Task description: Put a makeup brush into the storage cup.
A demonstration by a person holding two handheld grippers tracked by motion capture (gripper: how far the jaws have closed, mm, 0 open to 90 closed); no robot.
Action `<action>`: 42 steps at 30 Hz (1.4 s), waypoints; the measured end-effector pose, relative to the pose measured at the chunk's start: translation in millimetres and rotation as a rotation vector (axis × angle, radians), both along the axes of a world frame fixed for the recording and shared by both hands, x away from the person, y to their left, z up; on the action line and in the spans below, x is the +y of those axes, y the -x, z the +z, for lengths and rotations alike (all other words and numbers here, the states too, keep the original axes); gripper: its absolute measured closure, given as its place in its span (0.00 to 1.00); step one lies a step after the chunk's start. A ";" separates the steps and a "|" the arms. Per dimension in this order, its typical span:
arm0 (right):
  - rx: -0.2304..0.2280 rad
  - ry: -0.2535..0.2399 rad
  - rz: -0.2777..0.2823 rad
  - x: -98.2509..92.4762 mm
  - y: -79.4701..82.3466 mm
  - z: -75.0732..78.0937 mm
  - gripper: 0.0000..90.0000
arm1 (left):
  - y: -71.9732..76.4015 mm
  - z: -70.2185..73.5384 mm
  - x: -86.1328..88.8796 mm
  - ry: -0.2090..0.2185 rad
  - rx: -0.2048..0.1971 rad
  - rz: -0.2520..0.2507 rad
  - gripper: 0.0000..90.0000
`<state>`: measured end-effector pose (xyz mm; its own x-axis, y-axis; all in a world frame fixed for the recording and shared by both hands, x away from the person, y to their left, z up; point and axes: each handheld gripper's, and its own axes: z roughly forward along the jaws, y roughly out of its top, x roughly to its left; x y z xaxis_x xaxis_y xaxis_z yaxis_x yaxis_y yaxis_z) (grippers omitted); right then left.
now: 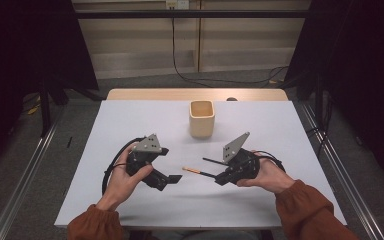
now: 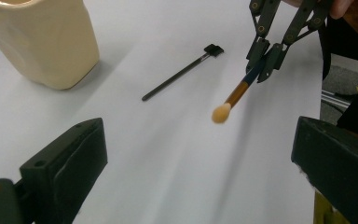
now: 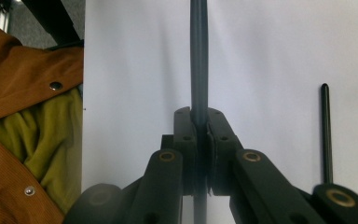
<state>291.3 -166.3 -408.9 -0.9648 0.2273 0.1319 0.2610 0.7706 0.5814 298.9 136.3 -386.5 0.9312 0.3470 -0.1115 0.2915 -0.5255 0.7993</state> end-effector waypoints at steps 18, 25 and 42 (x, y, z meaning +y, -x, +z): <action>-0.002 -0.152 -0.076 -13.2 3.0 -3.3 0.94 | 7.5 -14.6 28.9 0.059 -0.007 0.076 0.04; -0.001 -0.236 -0.115 -16.4 3.7 -8.8 0.94 | 9.2 -17.8 28.2 0.058 -0.009 0.070 0.04; -0.073 -0.463 -0.154 -17.8 8.5 -7.5 0.94 | 8.5 -20.6 27.4 0.048 -0.011 0.085 0.04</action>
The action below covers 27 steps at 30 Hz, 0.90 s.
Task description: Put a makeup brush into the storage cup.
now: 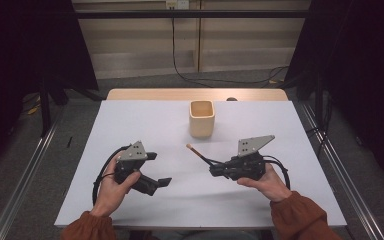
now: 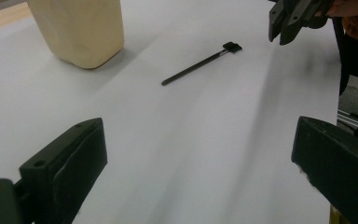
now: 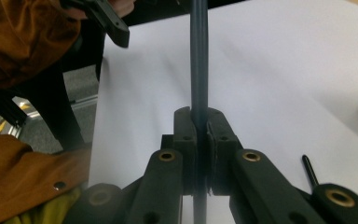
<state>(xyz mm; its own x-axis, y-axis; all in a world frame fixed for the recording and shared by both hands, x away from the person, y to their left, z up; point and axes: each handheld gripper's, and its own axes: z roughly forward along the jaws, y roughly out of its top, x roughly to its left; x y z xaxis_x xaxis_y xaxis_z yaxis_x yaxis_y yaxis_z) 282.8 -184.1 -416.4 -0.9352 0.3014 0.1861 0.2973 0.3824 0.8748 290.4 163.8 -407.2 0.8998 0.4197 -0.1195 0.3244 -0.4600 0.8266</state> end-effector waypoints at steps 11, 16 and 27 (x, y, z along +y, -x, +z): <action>-0.055 -0.136 -0.011 0.6 3.2 2.4 0.94 | 0.5 -1.3 1.9 0.009 -0.010 0.017 0.03; -0.051 -0.123 -0.025 -0.3 3.0 1.3 0.94 | 2.2 -1.0 0.8 0.023 -0.014 0.018 0.03; -0.055 -0.116 -0.020 -0.1 1.8 2.1 0.94 | 11.5 2.2 -4.2 0.117 -0.040 0.005 0.03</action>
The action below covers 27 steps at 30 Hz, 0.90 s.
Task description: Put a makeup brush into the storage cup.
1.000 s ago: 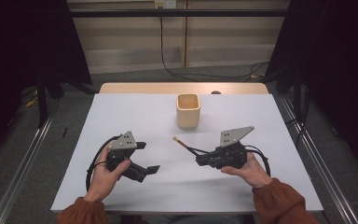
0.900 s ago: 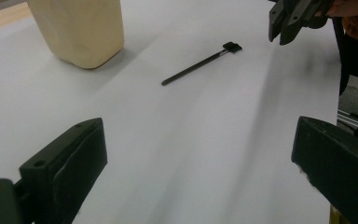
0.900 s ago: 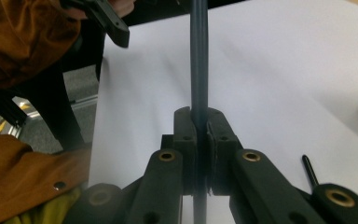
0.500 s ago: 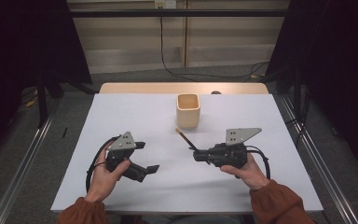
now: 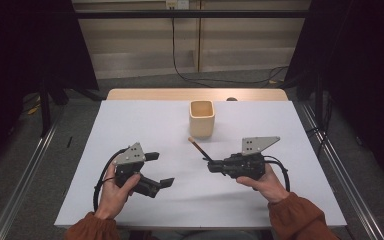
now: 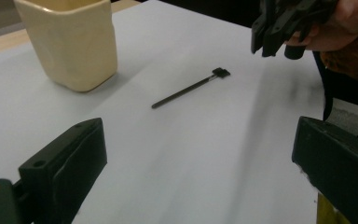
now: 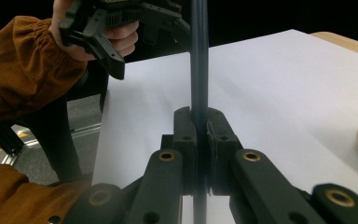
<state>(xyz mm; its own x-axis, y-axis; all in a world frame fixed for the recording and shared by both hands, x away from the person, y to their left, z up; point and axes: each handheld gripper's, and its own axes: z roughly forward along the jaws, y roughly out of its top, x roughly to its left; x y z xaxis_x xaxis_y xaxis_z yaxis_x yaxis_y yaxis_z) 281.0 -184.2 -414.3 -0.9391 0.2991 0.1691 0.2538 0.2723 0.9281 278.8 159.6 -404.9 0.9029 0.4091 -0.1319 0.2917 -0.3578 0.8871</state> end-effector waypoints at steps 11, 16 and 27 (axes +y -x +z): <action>0.007 -0.001 -0.007 -1.2 0.3 0.5 0.94 | -3.6 -4.4 -8.8 0.027 0.016 -0.002 0.03; 0.006 0.003 -0.006 0.0 -0.3 -0.2 0.94 | -4.0 -1.5 -16.5 0.055 0.025 -0.038 0.04; 0.008 0.007 -0.002 2.6 0.0 -1.9 0.94 | -4.6 10.4 -37.4 0.080 -0.031 -0.041 0.03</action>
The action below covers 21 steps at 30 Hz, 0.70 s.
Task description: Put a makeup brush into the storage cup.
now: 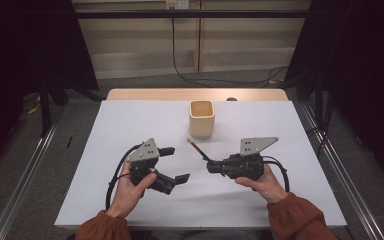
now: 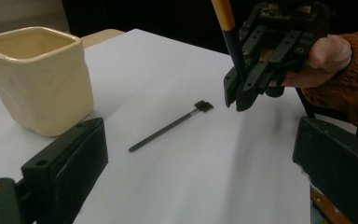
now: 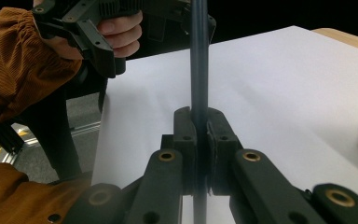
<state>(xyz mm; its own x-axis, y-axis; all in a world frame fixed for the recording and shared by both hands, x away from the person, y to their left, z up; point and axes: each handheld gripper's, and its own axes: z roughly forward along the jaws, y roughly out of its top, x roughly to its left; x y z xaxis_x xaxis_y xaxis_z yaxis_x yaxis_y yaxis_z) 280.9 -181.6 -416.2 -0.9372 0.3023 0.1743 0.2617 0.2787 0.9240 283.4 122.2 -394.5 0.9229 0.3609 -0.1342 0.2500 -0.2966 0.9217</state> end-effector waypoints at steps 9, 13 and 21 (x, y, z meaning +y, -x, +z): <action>0.004 0.007 -0.006 -0.2 0.3 -0.5 0.94 | -0.6 10.3 -15.6 0.050 -0.049 -0.012 0.05; 0.003 0.004 -0.005 0.8 -0.5 -1.0 0.94 | -2.1 12.8 -21.5 0.058 -0.044 -0.025 0.07; 0.002 0.006 0.000 2.2 0.4 -2.1 0.94 | -3.9 14.6 -26.7 0.053 -0.046 0.000 0.26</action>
